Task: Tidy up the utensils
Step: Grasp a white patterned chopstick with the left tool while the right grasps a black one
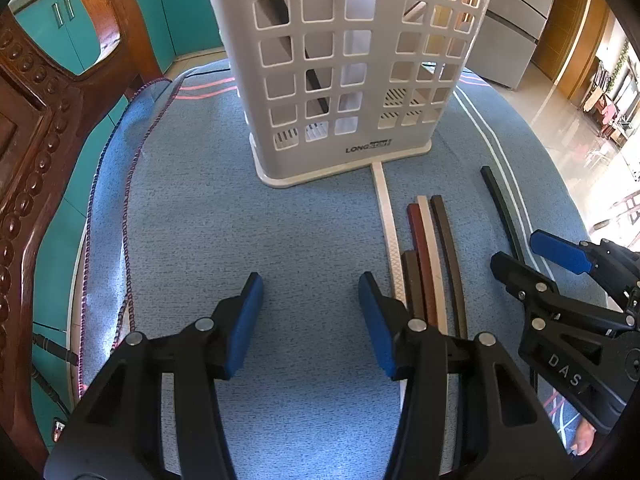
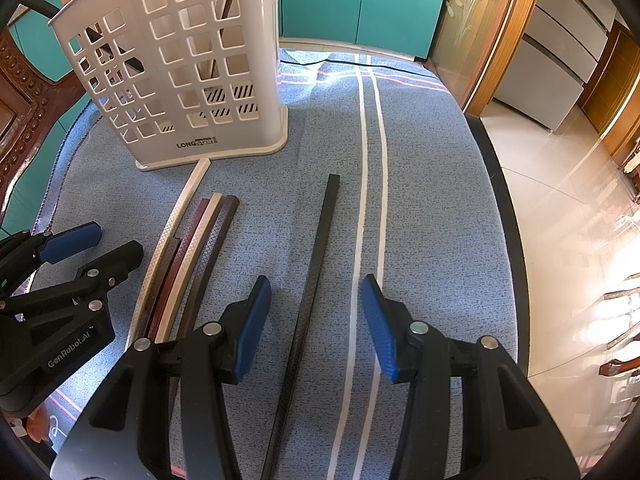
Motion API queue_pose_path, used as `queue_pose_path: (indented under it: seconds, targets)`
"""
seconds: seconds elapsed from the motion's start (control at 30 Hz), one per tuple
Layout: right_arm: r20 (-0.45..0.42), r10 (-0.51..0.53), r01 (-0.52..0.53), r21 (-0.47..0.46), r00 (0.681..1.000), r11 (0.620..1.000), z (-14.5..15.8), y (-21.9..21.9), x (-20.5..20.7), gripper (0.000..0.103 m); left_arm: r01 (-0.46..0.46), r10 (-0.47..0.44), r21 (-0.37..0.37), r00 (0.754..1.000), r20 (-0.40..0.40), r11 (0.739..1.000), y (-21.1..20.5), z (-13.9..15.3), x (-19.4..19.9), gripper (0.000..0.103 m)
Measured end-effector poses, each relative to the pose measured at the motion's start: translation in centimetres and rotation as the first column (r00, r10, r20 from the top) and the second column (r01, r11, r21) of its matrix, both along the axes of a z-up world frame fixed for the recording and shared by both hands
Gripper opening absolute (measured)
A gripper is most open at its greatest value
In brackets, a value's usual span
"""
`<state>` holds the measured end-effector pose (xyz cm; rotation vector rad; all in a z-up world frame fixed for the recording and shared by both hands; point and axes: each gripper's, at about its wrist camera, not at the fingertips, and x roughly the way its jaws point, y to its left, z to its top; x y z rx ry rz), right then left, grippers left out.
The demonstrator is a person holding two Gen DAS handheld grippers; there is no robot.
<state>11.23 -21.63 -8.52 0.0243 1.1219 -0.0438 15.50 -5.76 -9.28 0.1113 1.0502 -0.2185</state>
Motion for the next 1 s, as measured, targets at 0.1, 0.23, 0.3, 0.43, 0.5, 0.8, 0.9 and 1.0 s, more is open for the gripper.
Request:
queue_pose_path:
  seconds: [0.1,0.23,0.3,0.43,0.5,0.8,0.9,1.0]
  targets:
    - [0.000,0.000,0.000,-0.003,1.000,1.000,0.0,0.0,0.0,0.049,0.000,0.000,0.000,1.000,0.000,1.000,0.1,0.0,0.1,0.051]
    - [0.000,-0.001,0.001,-0.006,1.000,1.000,-0.1,-0.1,0.1,0.050,0.001,-0.001,0.001,1.000,0.000,1.000,0.0,0.0,0.0,0.052]
    - [0.000,0.000,0.000,-0.006,1.000,1.000,-0.1,0.0,0.0,0.050,0.000,0.000,0.001,1.000,0.000,1.000,-0.1,0.0,0.0,0.052]
    - [0.000,-0.001,0.001,-0.006,1.000,1.000,-0.1,0.0,0.1,0.050,0.000,0.000,0.000,1.000,0.000,1.000,-0.1,0.0,0.0,0.052]
    - [0.001,-0.001,0.001,-0.005,1.000,1.000,-0.1,-0.1,0.1,0.050,0.000,0.000,0.000,1.000,0.000,1.000,0.0,0.0,0.1,0.052]
    - [0.005,0.025,-0.026,0.019,1.000,0.999,-0.1,0.2,0.2,0.033,0.009,-0.010,-0.035,1.000,-0.012,0.999,0.1,0.1,0.0,0.035]
    - [0.005,0.034,-0.034,0.045,0.999,0.998,0.1,0.2,0.3,0.012,-0.004,0.002,-0.075,1.000,-0.029,0.997,1.6,0.1,0.6,0.017]
    - [0.001,0.046,-0.046,0.076,0.999,0.996,0.2,0.2,0.2,0.009,-0.012,0.005,-0.125,0.998,-0.055,0.992,2.7,-0.1,0.7,0.005]
